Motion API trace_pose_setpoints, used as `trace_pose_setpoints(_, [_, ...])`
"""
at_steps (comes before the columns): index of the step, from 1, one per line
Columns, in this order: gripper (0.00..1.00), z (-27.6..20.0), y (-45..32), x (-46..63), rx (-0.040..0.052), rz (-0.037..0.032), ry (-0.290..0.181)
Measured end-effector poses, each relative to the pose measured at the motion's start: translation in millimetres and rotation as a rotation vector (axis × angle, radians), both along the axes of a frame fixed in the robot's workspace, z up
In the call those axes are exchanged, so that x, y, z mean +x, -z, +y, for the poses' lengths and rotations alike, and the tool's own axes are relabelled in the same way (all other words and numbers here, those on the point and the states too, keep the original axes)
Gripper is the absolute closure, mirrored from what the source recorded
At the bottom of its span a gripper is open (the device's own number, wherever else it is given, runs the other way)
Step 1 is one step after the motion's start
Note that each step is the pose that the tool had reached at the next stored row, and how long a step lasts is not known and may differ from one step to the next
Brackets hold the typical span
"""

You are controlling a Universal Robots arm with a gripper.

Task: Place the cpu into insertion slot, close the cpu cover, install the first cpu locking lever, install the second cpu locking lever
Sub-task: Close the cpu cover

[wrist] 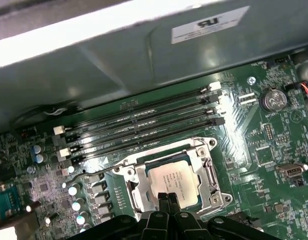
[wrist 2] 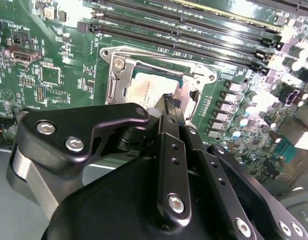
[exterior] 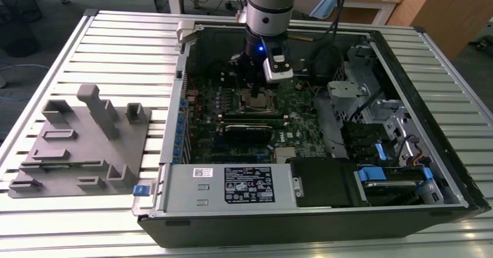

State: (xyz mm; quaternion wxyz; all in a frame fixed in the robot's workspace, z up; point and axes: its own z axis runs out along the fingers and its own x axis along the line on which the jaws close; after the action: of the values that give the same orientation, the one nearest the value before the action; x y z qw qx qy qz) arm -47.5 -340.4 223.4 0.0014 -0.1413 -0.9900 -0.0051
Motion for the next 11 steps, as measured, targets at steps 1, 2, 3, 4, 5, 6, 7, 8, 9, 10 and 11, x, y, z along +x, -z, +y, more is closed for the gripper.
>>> trace_pose_setpoints(1, [0.89,0.0,0.0,0.0,-0.0001,0.0000,-0.014])
trace_pose_setpoints(2, [0.89,0.0,0.0,0.0,0.0000,0.0000,-0.030])
trace_pose_setpoints(3, [0.89,0.0,0.1,0.0,0.0000,0.0000,-0.046])
trace_pose_setpoints(4, [0.89,0.0,0.1,0.0,0.0001,0.0000,-0.064])
trace_pose_setpoints(5, [0.89,0.0,0.1,0.0,0.0002,0.0000,-0.081])
trace_pose_setpoints(6, [0.89,0.0,0.2,0.0,0.0003,0.0000,-0.100])
trace_pose_setpoints(7, [0.89,0.0,0.2,0.0,0.0004,0.0000,-0.118])
trace_pose_setpoints(8, [0.89,0.0,0.3,0.0,0.0004,0.0000,-0.136])
trace_pose_setpoints(9, [0.89,0.0,0.3,0.0,0.0005,0.0000,-0.154])
trace_pose_setpoints(10, [0.89,0.0,0.4,0.0,0.0006,0.0000,-0.171])
trace_pose_setpoints(11, [0.89,0.0,0.4,0.0,0.0009,0.0000,-0.188])
